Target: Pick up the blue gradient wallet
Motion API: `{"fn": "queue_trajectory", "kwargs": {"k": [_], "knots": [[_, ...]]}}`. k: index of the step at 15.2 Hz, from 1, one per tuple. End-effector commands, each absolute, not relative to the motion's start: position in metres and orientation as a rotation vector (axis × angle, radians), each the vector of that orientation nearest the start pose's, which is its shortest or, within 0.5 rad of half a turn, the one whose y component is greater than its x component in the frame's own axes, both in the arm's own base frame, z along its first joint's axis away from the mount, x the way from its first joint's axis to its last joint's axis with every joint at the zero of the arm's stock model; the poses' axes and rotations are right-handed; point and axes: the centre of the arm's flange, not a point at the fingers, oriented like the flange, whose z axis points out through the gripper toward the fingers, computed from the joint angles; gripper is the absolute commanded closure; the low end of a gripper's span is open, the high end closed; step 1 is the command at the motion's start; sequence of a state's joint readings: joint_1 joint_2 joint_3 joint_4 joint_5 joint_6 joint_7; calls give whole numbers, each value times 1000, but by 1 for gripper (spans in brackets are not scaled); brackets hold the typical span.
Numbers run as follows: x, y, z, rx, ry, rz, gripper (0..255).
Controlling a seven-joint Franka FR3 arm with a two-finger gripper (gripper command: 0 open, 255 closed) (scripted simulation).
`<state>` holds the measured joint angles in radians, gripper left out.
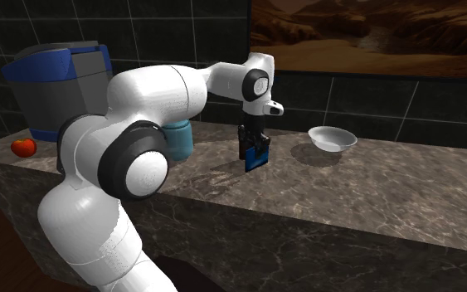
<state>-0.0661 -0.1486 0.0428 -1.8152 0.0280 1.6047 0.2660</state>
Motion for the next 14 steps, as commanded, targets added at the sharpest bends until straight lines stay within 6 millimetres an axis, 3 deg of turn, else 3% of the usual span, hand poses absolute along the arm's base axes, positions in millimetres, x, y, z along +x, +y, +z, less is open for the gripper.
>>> {"fn": "queue_trajectory", "kwargs": {"k": [1,9,14], "knots": [[506,-7,590,-3093,455,100,255],[506,-7,590,-3093,454,100,255],[506,-7,616,-3093,454,100,255]]}}
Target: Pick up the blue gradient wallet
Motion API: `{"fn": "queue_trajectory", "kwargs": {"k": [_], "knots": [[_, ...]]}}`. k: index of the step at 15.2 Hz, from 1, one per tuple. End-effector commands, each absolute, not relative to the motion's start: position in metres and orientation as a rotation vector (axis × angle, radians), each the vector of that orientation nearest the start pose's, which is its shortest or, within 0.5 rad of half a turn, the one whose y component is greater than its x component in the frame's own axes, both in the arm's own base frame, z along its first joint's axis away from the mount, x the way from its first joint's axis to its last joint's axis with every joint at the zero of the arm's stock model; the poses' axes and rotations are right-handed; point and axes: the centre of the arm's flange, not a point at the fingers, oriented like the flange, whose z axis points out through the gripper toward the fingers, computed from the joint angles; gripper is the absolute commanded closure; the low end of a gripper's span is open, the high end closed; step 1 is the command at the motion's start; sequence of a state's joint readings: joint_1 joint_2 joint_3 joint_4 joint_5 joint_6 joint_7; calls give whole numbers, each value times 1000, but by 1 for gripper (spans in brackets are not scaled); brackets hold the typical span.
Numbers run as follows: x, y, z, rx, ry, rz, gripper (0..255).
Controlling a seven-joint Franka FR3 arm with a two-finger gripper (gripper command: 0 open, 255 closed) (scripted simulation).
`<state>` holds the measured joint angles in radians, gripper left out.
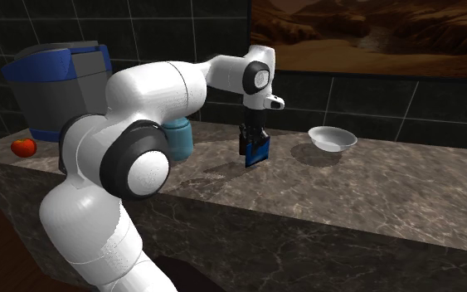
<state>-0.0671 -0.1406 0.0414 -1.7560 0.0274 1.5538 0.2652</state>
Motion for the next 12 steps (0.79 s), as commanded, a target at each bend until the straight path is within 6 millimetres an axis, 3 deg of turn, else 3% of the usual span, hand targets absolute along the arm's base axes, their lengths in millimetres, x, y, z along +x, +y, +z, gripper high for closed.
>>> {"fn": "queue_trajectory", "kwargs": {"k": [1,10,12], "knots": [[506,-7,622,-3093,454,100,255],[506,-7,669,-3093,454,100,255],[506,-7,670,-3093,454,100,255]]}}
